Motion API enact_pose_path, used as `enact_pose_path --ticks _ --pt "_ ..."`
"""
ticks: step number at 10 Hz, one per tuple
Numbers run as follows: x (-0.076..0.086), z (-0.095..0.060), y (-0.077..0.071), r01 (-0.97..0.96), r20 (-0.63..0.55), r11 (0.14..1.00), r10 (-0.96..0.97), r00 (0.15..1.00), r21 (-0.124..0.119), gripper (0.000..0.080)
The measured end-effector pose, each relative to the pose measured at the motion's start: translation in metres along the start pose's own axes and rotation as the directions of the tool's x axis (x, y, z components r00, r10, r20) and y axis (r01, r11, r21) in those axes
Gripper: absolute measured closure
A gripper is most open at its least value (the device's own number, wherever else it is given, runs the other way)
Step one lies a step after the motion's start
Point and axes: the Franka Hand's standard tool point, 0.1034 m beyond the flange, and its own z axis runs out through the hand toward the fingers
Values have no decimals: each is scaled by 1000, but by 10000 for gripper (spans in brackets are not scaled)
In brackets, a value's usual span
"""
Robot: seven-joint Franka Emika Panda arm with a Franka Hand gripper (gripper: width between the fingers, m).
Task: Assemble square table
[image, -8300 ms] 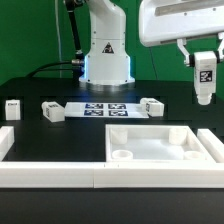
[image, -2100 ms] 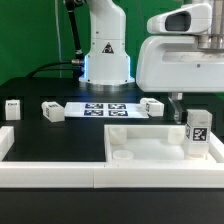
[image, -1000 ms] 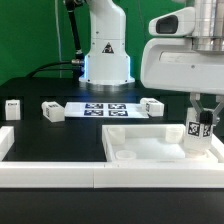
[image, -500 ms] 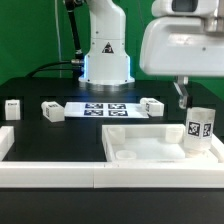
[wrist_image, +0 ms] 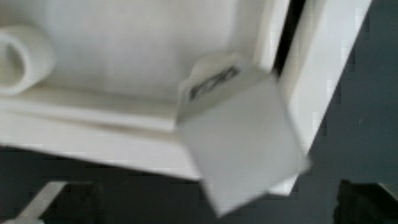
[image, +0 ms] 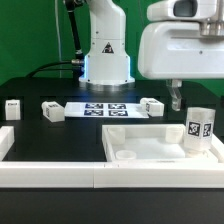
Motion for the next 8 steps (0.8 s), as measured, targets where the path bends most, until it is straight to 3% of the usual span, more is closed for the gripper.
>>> enact_pose_path --ticks 3,5,7,8 --pt "-10 24 -5 7 36 1000 -7 999 -1 150" --pt "-10 26 -6 9 40 1000 -9 999 -4 150" --pt "-10 26 -5 9 40 1000 -8 999 -5 407" --pt "-10 26 -5 8 40 1000 -8 999 -5 407"
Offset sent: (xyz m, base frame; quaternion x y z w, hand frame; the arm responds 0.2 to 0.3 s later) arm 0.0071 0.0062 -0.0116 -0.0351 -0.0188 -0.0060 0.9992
